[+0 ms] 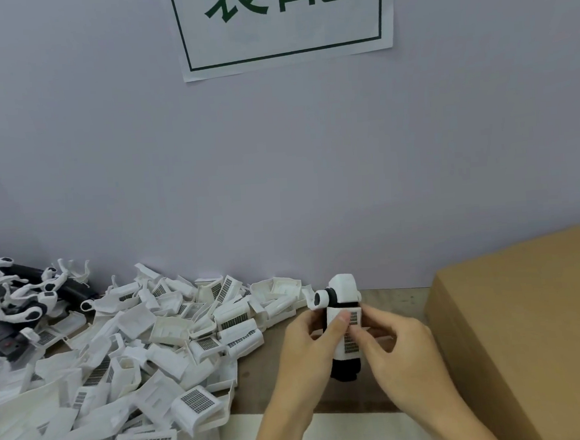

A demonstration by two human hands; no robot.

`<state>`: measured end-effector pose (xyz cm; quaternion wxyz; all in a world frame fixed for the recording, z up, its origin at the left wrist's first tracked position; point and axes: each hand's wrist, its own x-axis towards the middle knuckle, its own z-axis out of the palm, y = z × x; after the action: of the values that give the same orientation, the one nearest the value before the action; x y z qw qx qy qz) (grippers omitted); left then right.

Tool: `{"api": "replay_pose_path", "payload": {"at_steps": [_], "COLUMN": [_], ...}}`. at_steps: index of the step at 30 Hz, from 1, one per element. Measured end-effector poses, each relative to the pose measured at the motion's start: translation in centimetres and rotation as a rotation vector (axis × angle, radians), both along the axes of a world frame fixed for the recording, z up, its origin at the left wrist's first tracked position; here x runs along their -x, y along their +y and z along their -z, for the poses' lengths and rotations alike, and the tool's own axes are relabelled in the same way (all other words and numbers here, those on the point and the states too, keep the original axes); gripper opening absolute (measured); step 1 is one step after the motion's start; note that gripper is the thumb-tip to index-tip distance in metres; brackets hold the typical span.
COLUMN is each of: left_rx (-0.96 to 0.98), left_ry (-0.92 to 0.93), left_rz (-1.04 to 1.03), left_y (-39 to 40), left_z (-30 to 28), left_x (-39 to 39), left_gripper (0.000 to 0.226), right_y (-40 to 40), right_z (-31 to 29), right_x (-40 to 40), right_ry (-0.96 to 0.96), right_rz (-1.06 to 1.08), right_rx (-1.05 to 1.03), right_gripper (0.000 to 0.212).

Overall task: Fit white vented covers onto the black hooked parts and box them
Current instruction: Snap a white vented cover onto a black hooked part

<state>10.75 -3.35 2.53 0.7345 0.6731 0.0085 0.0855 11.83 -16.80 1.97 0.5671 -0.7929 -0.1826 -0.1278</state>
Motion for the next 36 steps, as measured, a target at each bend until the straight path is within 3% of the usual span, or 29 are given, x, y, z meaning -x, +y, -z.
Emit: {"api": "replay_pose_path", "payload": {"at_steps": [5,9,15,18,24,27,30,33,36], "left_rx": [0.087,0.081,-0.203,-0.191,-0.007,-0.053,-0.128,-0.143,-0.203], "left_ry": [0.011,-0.018,-0.074,-0.068,0.032,0.051,0.018,0.012,0.004], "left_rz": [-0.014,0.053,-0.097,-0.134,-0.031,0.05,-0.013,-0.102,-0.119], "left_y": [-0.3,-0.6,-0.9,-1.0,-1.0,-0.7,-0.5,-0.4,-0.3], "left_z": [0.0,-0.2,0.0,-0.2,-0.4,-0.2,-0.1,0.1,0.2], "left_x": [0.0,0.1,0.1,0.1,0.2,0.3,0.3,0.1,0.1], "left_gripper": [0.027,0.032,0.03,0.032,0.038,0.035,0.027,0.028,0.024], "right_y": [0.6,0.8,1.2,1.2,1.4,1.3,1.1,1.1,1.3], "right_z": [0.3,0.1,0.6,0.5,0.6,0.7,0.7,0.6,0.8], "right_x": [-0.3,-0.3,-0.5,-0.5,-0.3,-0.5,-0.5,-0.2,-0.1], "right_ry": [0.221,0.325,0.266,0.269,0.329,0.301,0.307,0.263,0.203], "right_rz": [-0.024,-0.07,0.062,0.048,0.002,0.018,-0.051,-0.087,-0.036], "right_rx": [-0.295,-0.43,-0.341,-0.365,-0.454,-0.488,-0.508,-0.404,-0.303], "right_gripper": [0.014,0.026,0.009,0.011,0.037,0.034,0.028,0.016,0.021]}}
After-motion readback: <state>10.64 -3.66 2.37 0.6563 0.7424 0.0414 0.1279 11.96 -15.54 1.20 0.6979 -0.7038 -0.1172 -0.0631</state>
